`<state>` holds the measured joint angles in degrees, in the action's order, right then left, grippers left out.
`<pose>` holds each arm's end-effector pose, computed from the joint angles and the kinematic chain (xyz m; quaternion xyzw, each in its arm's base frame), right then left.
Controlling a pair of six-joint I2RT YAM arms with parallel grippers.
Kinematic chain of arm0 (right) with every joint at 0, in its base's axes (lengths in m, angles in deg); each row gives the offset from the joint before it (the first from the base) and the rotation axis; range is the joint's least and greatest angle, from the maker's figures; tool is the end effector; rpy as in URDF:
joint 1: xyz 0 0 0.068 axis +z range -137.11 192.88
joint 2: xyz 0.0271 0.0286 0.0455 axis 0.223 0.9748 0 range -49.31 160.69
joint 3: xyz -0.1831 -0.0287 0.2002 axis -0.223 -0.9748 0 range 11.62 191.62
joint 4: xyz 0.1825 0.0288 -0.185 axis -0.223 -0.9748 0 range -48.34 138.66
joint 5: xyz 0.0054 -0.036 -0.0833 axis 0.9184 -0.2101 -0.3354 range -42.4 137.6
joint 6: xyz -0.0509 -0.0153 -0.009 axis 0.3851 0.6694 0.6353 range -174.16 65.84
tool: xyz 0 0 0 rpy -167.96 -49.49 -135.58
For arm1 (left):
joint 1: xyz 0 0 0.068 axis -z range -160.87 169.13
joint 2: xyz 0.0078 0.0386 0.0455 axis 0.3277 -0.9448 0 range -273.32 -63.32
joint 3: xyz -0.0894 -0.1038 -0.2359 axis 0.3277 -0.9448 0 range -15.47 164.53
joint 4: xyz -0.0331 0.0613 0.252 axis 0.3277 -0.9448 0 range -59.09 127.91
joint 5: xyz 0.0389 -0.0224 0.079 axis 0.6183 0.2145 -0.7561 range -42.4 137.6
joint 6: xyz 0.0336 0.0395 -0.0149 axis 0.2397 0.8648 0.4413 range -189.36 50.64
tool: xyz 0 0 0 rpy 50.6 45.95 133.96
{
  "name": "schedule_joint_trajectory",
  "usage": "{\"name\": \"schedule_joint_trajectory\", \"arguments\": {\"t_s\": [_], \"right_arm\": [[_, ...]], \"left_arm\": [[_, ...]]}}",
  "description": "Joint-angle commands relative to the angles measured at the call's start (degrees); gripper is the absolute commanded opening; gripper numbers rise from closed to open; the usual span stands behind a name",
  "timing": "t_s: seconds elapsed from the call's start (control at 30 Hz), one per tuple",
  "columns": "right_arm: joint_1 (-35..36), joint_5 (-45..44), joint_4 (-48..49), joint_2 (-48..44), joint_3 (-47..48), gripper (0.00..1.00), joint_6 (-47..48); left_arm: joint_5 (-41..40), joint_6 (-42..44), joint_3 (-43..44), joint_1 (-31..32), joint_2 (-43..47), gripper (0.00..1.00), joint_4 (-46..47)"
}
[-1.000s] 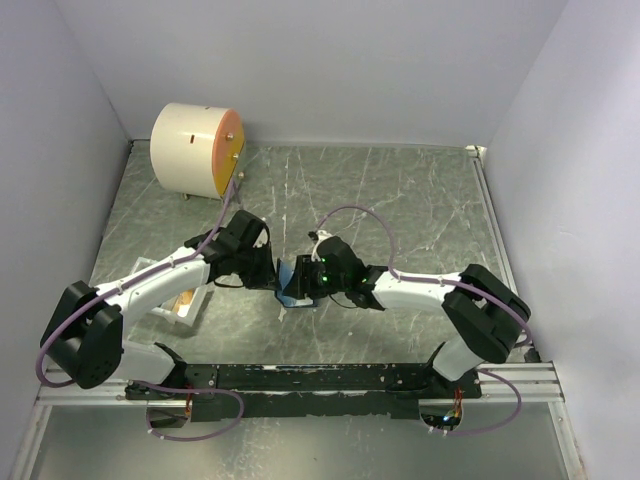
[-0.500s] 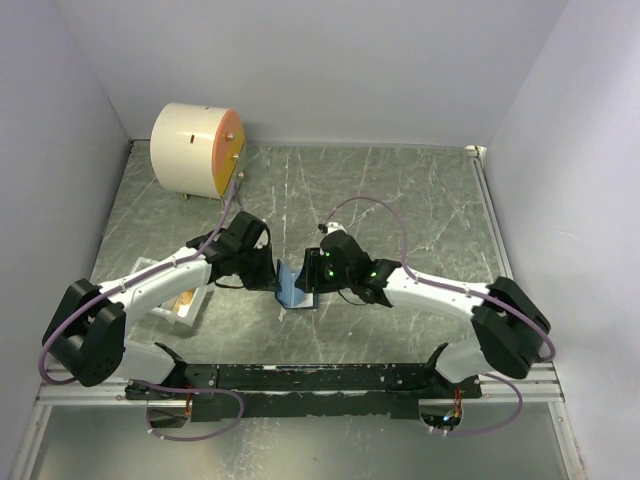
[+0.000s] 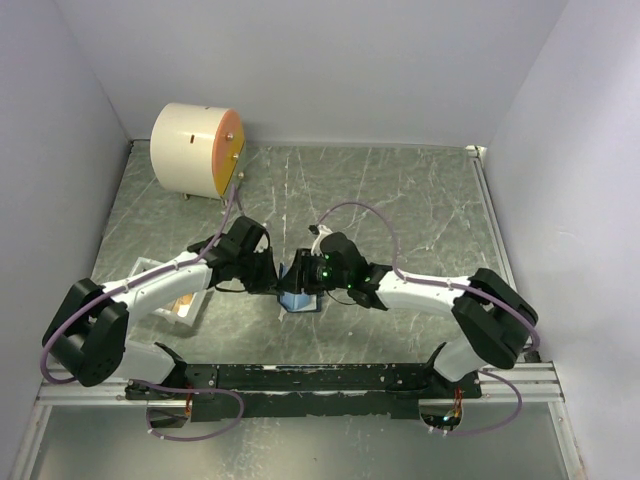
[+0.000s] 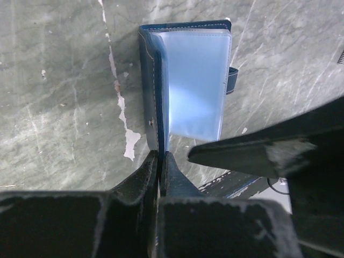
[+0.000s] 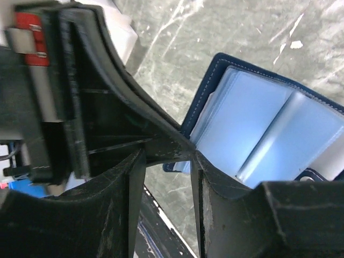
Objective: Put the credit cards into the card holder
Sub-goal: Open the card holder at the center of the board.
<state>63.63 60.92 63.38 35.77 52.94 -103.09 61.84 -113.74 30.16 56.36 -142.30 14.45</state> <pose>0.1903 0.2459 0.1976 -0.0724 0.8550 0.4495 0.2485 0.2069 -0.1682 0.1972 -0.0239 0.9514 -0.2750 0.1369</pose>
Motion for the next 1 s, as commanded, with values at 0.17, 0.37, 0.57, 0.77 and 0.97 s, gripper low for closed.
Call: {"name": "schedule_joint_trajectory", "arguments": {"t_s": [0.17, 0.37, 0.57, 0.77, 0.97], "right_arm": [[-0.65, -5.42, -4.25, 3.54, -0.62, 0.37, 1.31], [-1.15, -9.32, -7.16, 3.48, -1.62, 0.36, 2.04], [-1.23, -13.35, -12.65, 3.28, 0.24, 0.37, 4.81], [-1.34, -14.8, -14.03, 4.46, 2.26, 0.41, 5.4], [-1.35, -12.56, -14.71, 8.08, 6.25, 0.47, 6.55]], "left_arm": [[4.56, 0.01, -0.52, 0.25, -0.83, 0.07, 7.51], [5.4, 0.82, -0.65, 0.23, -2.52, 0.07, 10.1], [3.0, 1.4, -1.6, 0.03, -1.35, 0.07, 11.91], [2.5, 0.37, -3.86, -1.76, -3.28, 0.07, 13.9], [-0.76, 0.81, -4.24, -4.14, -3.43, 0.31, 10.74]]}}
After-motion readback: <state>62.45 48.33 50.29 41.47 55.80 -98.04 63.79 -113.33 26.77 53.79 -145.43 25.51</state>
